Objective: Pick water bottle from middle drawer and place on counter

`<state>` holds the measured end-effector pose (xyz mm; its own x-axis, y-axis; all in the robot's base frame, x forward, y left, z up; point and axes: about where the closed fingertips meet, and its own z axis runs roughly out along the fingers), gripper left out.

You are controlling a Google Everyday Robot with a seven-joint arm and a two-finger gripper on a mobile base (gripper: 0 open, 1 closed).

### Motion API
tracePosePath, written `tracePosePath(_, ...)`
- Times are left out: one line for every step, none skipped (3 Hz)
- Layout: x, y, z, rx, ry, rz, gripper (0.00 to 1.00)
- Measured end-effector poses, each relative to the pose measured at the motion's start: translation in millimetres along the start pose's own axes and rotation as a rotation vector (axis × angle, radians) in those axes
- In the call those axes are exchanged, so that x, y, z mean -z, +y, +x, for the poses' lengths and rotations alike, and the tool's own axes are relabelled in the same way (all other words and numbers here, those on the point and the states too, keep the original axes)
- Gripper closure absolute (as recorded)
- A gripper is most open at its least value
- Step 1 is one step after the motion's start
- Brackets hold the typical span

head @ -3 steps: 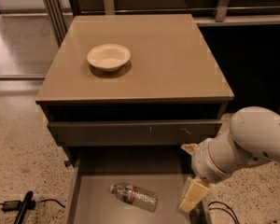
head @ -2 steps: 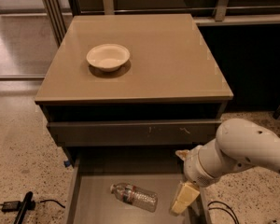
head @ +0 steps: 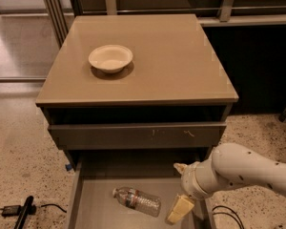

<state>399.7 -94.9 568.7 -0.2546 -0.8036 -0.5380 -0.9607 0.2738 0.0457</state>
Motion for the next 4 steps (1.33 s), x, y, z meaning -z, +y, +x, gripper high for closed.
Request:
tracePosePath(-14.2,3.2,1.6,-0.019,-0.013,-0.038,0.0)
tracePosePath(-62.4,10.9,11.3,-0.056,0.001,-0.094,0.0)
tracePosePath(-114.0,15.0,21.0,-0.097,0.009,-0.116,0.0)
tracePosePath(-152.5,15.4,20.8,-0.1,0.007,-0.061,0.0)
